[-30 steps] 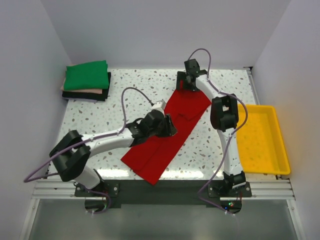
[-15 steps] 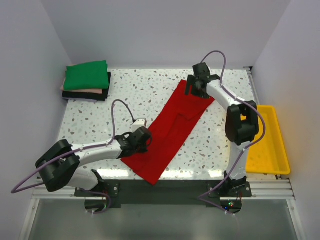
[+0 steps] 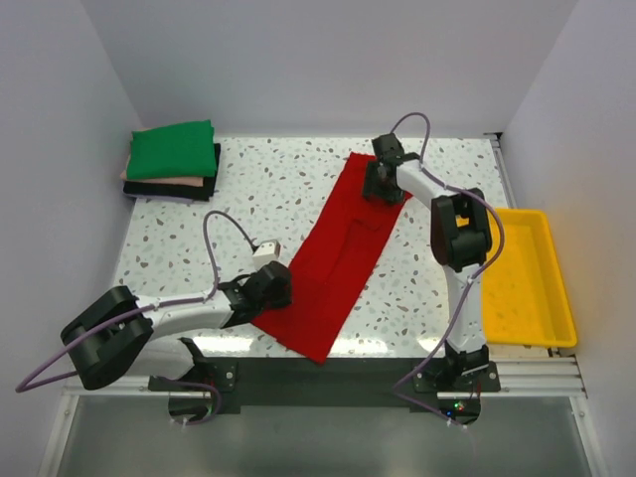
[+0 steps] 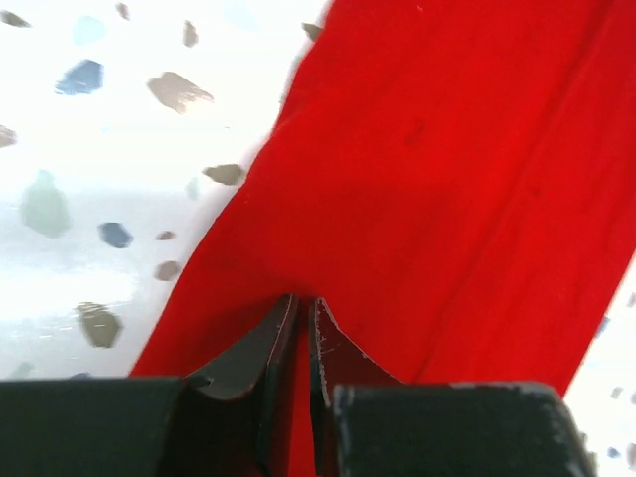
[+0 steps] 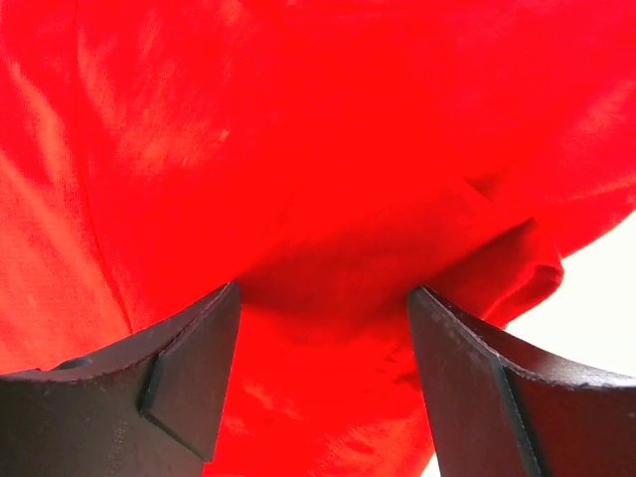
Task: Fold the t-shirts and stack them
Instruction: Fold the tshirt
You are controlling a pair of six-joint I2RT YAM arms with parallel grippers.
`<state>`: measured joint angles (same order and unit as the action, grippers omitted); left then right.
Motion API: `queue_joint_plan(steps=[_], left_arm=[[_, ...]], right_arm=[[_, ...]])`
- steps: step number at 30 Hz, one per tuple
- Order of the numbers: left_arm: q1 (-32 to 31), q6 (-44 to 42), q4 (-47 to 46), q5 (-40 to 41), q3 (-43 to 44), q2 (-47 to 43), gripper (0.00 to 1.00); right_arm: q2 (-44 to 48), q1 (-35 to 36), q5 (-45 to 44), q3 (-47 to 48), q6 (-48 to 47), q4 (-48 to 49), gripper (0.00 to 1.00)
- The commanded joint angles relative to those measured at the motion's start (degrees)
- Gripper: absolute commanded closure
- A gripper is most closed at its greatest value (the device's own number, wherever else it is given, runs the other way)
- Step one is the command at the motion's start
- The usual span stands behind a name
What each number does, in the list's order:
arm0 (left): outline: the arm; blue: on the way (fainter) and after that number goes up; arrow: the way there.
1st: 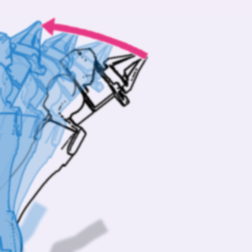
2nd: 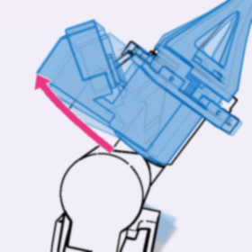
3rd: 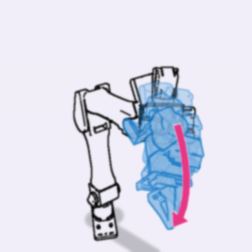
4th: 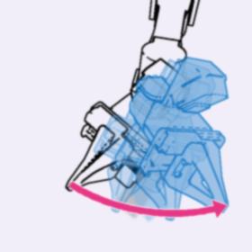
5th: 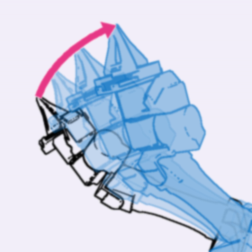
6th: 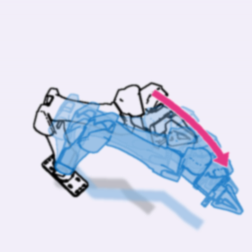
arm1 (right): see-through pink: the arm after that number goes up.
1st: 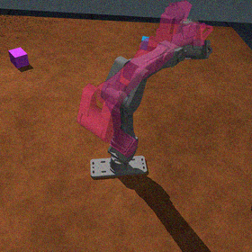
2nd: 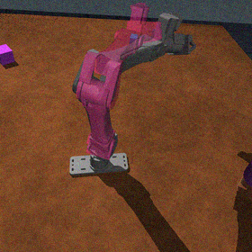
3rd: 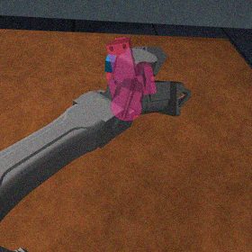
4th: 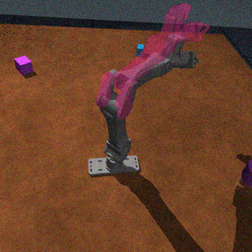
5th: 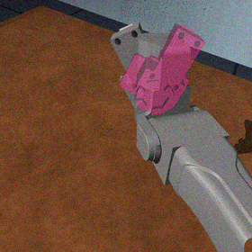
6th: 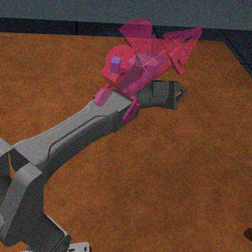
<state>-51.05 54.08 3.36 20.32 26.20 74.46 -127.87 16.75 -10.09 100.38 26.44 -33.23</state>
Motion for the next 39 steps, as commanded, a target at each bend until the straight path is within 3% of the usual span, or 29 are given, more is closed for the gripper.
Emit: queue_joint_plan(steps=[1,9,13,18,22,28,31,35,39], left_arm=[[-0.81,5.50,-2.47,-7.83,-3.69,1.74,0.86],[-0.98,10.25,-11.44,-14.69,-0.36,4.81,0.81],[-0.98,9.11,-12.84,-16.71,3.15,7.72,0.73],[-0.90,5.86,-10.75,-17.06,6.06,6.41,0.64],[-0.20,2.87,-6.62,-15.40,8.08,1.15,0.59],[1.12,-1.43,1.83,-10.74,9.93,-5.19,0.58],[1.39,-3.19,3.85,-10.65,8.53,-7.74,0.58],[1.56,-4.60,7.79,-12.75,6.50,-11.17,0.59],[1.56,-6.45,11.49,-16.01,6.76,-14.68,0.57]], right_arm=[[-9.38,-0.05,2.44,6.65,-1.82,-0.34,0.29],[-19.77,-0.05,5.33,26.33,-8.41,-2.19,0.27],[-22.06,-0.05,8.41,31.61,-12.80,0.28,0.15],[-19.54,-0.14,8.95,35.50,-14.66,-0.08,0.01],[-12.59,-0.32,7.54,34.80,-14.05,-0.95,0.01],[4.16,-0.32,6.48,20.24,-7.11,-2.71,0.01],[15.23,0.03,8.06,5.13,-2.19,0.26,0.02],[29.21,2.49,9.99,-19.61,2.65,7.18,0.10],[39.09,10.63,7.46,-34.26,5.99,8.02,0.20]])
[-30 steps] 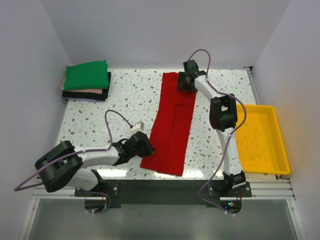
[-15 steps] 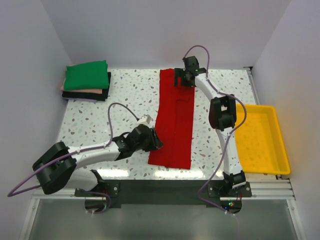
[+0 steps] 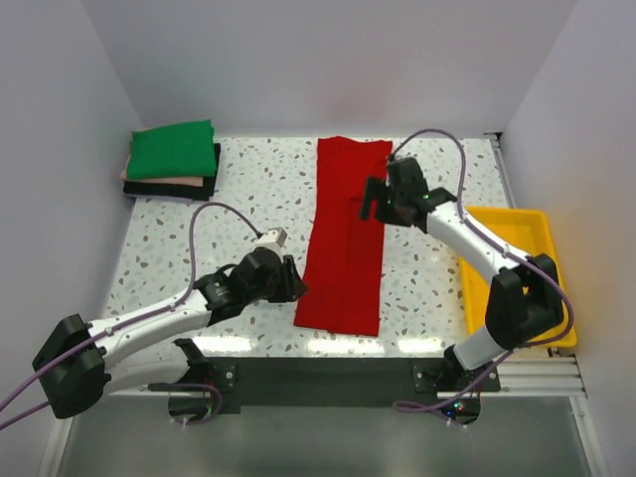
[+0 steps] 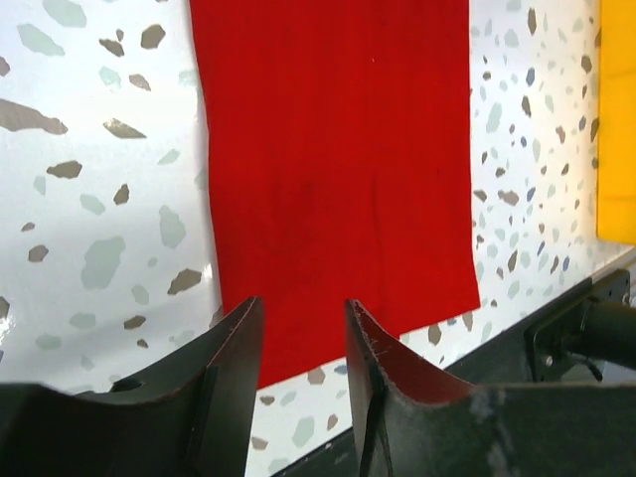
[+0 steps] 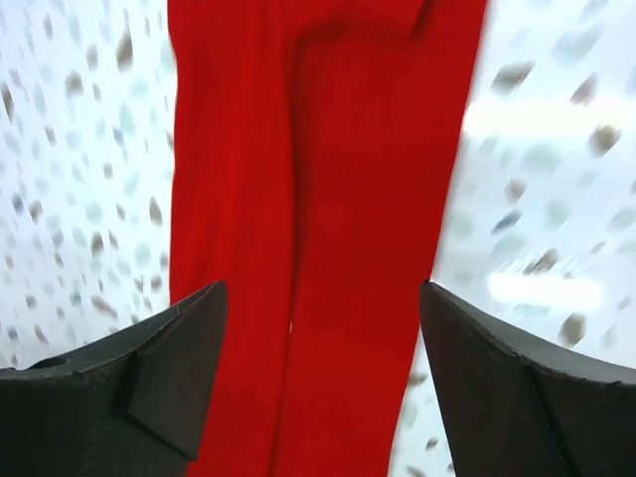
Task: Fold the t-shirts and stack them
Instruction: Fold the tshirt
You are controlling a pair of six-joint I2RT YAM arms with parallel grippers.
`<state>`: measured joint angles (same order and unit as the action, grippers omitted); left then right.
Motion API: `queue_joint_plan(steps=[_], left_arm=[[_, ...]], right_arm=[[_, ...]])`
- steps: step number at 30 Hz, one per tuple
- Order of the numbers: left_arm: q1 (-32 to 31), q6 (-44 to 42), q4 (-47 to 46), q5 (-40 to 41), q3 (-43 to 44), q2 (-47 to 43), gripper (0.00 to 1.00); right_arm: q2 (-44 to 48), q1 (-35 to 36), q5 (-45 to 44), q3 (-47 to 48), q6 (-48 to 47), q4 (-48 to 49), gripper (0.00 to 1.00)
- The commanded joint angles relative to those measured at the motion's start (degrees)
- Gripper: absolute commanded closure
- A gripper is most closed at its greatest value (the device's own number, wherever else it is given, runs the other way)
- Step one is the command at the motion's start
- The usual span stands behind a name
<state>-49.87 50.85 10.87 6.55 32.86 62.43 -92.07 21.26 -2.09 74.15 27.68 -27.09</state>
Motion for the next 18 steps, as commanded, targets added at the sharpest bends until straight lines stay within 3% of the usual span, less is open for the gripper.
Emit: queue_joint_plan(steps=[1,5,8,12,18], left_arm=[[0.38,-4.08,4.85,-3.46,0.45,-2.84,0.56],[0.38,-6.72,9.15,-5.40,1.06,-3.20,0.49],[0.47,-7.34,8.56,-5.14,-0.08,-2.76,0.44],[0.47,-4.89,5.49,-6.19,-2.52,-1.61,0.45],[0.47,-2.95,0.55,-4.62,-5.35,-2.06,0.48]], right_arm=[[5.22,7.73,-1.59,-10.41,5.97,1.43,0.20],[14.53,13.01,-0.29,-28.47,12.90,6.59,0.22],[20.86,15.30,1.03,-36.85,16.60,7.66,0.25],[28.15,16.19,-0.37,-43.46,18.28,6.88,0.26],[31.60,16.27,1.30,-48.30,20.04,6.88,0.27]])
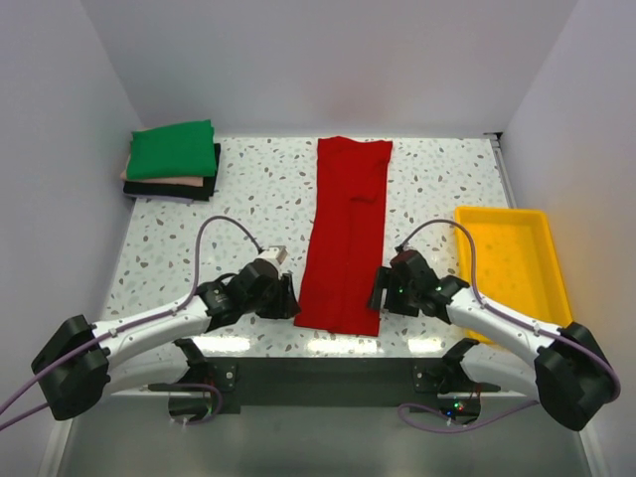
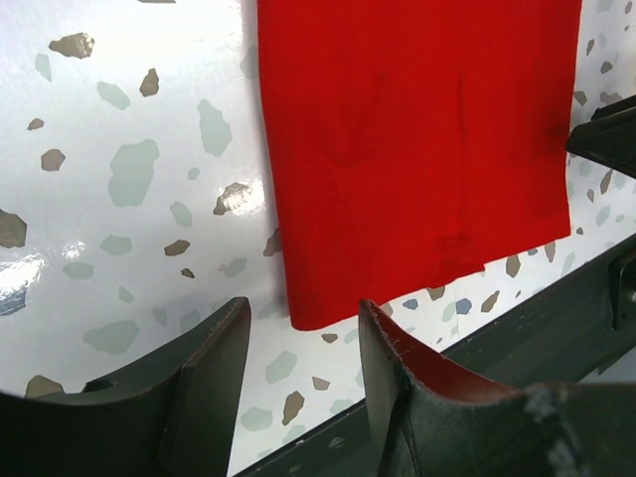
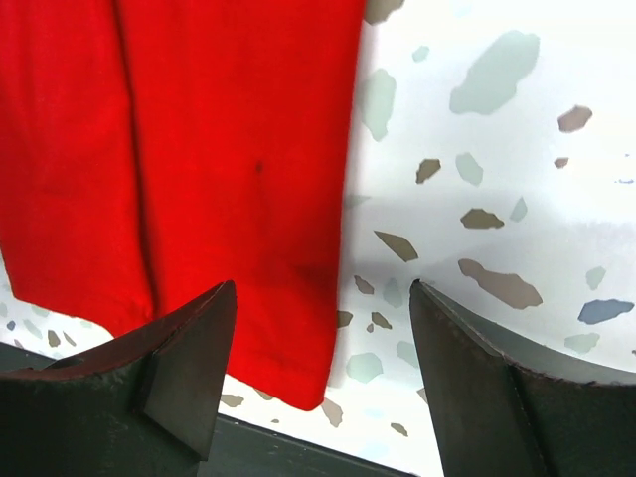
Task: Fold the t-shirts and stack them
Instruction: Fold the tshirt
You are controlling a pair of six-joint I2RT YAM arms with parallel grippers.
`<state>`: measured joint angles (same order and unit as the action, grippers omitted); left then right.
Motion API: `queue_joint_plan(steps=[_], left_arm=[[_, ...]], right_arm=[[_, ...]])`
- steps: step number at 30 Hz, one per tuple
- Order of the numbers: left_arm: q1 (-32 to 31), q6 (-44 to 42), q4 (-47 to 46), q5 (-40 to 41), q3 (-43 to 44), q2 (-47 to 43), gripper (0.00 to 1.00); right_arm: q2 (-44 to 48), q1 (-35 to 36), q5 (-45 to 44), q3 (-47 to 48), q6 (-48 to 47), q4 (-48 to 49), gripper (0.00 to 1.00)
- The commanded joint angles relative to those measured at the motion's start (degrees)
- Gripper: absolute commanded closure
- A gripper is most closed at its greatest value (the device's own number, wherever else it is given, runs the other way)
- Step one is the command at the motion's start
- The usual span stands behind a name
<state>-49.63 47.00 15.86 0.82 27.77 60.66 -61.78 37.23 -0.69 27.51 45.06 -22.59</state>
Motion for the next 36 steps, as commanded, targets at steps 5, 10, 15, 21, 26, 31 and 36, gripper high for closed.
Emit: queue_joint_plan(steps=[5,10,15,21,26,31,36], left_arm=[[0.23,1.16,-8.56,0.94,-1.75,1.82,0.51],[0.14,1.95,-13.30,-0.55,-5.53,3.32,0.53],[0.14,1.95,-14.63,-0.56,-7.29,3.85,0.53],[0.14,1.51,-14.45,-0.47,-7.82,4.38,0.54],[0.14,1.34,-14.80,-0.12,-8.26,4.38,0.54],[0.14,1.78,-14.98,-0.29,-8.35,4.64,0.54],[0.14,1.69,-14.98,-0.12,-7.56,4.90,0.54]], right_arm=[[2.89,0.30,0.34,-4.65,4.33,3.69,0.30],[3.24,0.38,-0.36,-5.53,4.95,3.70,0.31],[7.10,0.38,-1.59,-6.67,6.18,2.46,0.31],[7.90,0.30,-2.30,-7.82,7.50,2.55,0.32],[8.08,0.38,-1.78,-8.52,7.59,1.24,0.32],[8.52,0.30,-0.02,-9.14,6.89,-0.26,0.32],[10.18,0.38,0.51,-9.14,6.09,-2.99,0.32]])
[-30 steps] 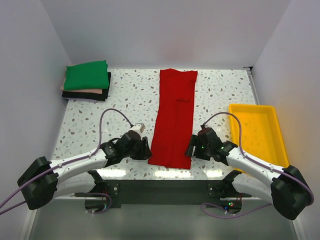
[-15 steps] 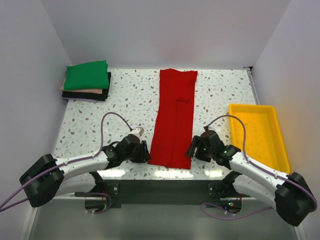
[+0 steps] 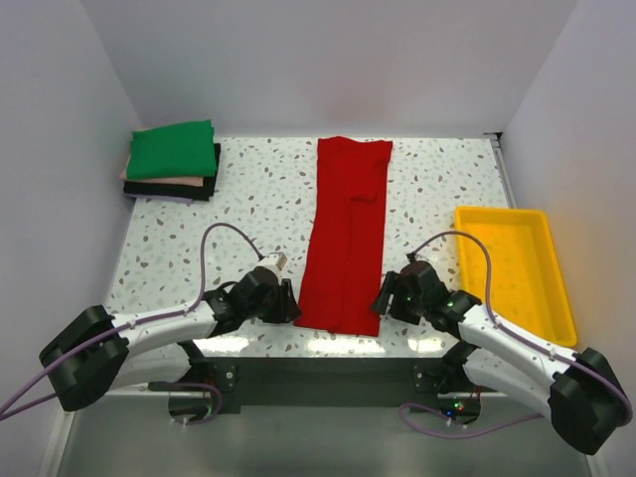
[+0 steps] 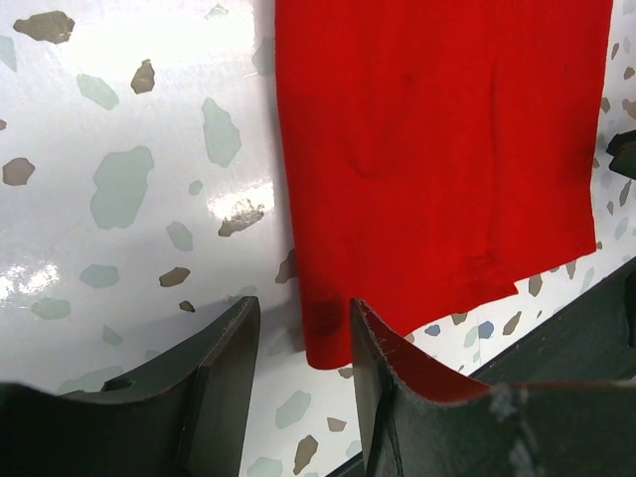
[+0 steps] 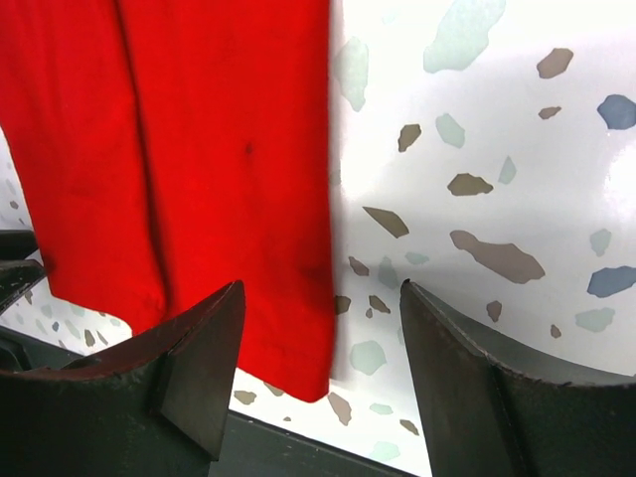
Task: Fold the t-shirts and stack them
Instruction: Fold the tshirt
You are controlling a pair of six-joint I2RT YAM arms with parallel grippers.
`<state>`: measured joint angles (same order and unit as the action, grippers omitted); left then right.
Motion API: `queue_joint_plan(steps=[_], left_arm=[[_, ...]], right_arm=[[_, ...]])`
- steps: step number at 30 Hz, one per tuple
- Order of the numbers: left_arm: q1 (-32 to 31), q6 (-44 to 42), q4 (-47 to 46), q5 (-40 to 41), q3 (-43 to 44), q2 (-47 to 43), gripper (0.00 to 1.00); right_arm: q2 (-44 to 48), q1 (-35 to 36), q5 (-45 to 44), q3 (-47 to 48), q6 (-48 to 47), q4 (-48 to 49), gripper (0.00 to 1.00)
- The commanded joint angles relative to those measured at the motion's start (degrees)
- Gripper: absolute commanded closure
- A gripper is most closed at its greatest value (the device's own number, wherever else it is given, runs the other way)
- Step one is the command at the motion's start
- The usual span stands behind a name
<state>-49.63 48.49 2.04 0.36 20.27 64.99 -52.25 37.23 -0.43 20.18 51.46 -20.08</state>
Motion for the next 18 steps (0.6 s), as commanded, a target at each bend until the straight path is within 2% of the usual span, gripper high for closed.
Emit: queue_joint_plan(steps=[1,13,18], left_arm=[[0.14,0.20,-1.16,0.26,-0.06,0.49,0.54],[0.14,-0.33,0.15,0.78,0.82,0.13,0.54],[0.14,-0.33,-0.64,0.26,0.12,0.75,0.54]], right_arm=[[0.92,0.38,0.25,-1.73,-0.31,-5.59,0.32],[4.61,0.30,0.25,-1.37,0.48,-10.95,0.32],[4.96,0.30,1.74,-2.69,1.53,-10.07,0.32]])
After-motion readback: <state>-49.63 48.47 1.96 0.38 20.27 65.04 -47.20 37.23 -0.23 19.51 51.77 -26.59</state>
